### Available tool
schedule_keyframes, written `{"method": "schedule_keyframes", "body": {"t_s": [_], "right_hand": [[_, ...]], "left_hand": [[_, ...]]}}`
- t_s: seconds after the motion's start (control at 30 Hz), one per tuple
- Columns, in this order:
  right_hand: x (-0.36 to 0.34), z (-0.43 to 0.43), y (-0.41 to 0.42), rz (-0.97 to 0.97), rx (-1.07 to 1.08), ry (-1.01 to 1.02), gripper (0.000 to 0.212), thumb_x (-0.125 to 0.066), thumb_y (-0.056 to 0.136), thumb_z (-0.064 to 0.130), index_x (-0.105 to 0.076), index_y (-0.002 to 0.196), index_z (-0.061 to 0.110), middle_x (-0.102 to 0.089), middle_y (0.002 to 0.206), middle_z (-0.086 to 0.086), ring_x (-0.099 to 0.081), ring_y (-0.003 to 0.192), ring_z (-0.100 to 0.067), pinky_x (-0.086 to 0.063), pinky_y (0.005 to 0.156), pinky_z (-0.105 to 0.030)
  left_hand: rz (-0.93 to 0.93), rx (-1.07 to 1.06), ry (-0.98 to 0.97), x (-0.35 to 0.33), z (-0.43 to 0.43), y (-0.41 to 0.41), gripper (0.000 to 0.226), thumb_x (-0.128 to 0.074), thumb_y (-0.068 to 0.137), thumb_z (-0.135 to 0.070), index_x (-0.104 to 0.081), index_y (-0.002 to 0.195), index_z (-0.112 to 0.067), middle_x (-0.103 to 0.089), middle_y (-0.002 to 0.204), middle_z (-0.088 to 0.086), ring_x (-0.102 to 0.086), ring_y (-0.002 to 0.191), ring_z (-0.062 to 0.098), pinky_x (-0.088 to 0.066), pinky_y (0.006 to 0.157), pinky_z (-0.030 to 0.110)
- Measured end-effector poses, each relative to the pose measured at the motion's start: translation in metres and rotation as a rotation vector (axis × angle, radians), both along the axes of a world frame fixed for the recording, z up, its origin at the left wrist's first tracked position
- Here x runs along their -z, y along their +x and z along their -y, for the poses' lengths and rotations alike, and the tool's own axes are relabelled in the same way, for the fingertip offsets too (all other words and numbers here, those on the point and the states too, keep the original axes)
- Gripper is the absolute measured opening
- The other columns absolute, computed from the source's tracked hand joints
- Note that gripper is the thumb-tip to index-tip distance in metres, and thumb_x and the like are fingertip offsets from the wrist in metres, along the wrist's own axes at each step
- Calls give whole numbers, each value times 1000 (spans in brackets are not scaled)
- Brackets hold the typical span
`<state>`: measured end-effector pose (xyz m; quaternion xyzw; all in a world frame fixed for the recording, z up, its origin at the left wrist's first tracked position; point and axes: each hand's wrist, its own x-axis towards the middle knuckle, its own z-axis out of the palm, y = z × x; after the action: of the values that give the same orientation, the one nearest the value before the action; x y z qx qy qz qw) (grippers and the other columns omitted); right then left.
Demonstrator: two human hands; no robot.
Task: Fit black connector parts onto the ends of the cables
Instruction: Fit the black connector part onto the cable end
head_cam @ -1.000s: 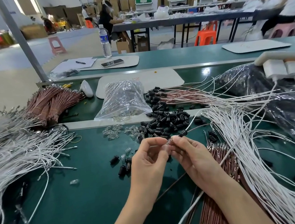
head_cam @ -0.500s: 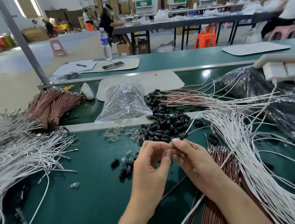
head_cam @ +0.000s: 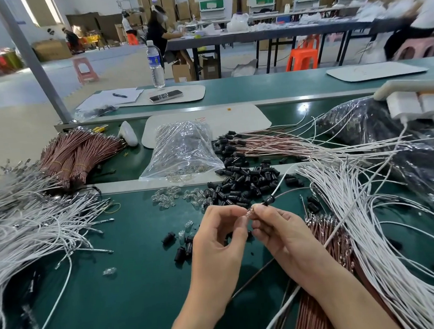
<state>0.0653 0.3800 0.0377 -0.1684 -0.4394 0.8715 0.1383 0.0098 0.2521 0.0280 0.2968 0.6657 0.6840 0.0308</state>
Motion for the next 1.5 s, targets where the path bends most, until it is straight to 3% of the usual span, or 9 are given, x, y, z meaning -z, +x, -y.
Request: {"method": "schedule_keyframes", "body": {"t_s": [0.47,0.63,1.13,1.27,1.37,1.5], "right_hand": [[3,4,-5,11,29,-69,20,-75,70,25,-76,78,6,-68,74,-6,-64,64,-8,-57,64,-17],[4,4,-5,10,26,-82,14,-74,70,24,-77,70,10,-67,70,-5,-63,62,-7,-57,64,-17],[7,7,-4,-21,36,-64,7,-75,72,23,-76,71,16,-64,68,-1,-62,63,-6,-55,65,-17],[9,5,-5,-25,13,-24,27,-74,76,23,-73,93,2,-71,89,-13,-68,82,-16,-58,78,-25],[9,3,-4,-51,-1,-49,37,-72,78,22,-70,103,-5,-71,91,-13,-69,80,-14,-57,72,-22],[10,3,-6,-38,4,-59,23,-74,76,22,-74,90,3,-71,86,-10,-69,76,-12,-58,72,-20]], "left_hand": [[3,-16,27,2,-1,0,14,-68,93,-22,-67,97,-35,-71,93,-7,-69,89,13,-51,75,14],[20,-18,31,4,-2,0,22,-71,94,-12,-68,94,-34,-73,91,-6,-70,86,13,-52,75,15],[36,-55,59,9,-5,2,25,-72,93,-14,-70,98,-38,-74,95,-10,-71,93,13,-54,79,16],[-94,-45,-26,9,-5,-1,28,-72,92,-28,-62,113,-44,-70,104,-12,-69,102,12,-54,85,20],[-295,-73,-158,9,-1,-5,31,-69,91,-35,-58,119,-40,-65,107,-18,-66,104,5,-48,87,12],[-413,-118,-204,12,1,-8,21,-67,94,-27,-64,114,-26,-65,103,-17,-65,98,1,-51,83,15]]}}
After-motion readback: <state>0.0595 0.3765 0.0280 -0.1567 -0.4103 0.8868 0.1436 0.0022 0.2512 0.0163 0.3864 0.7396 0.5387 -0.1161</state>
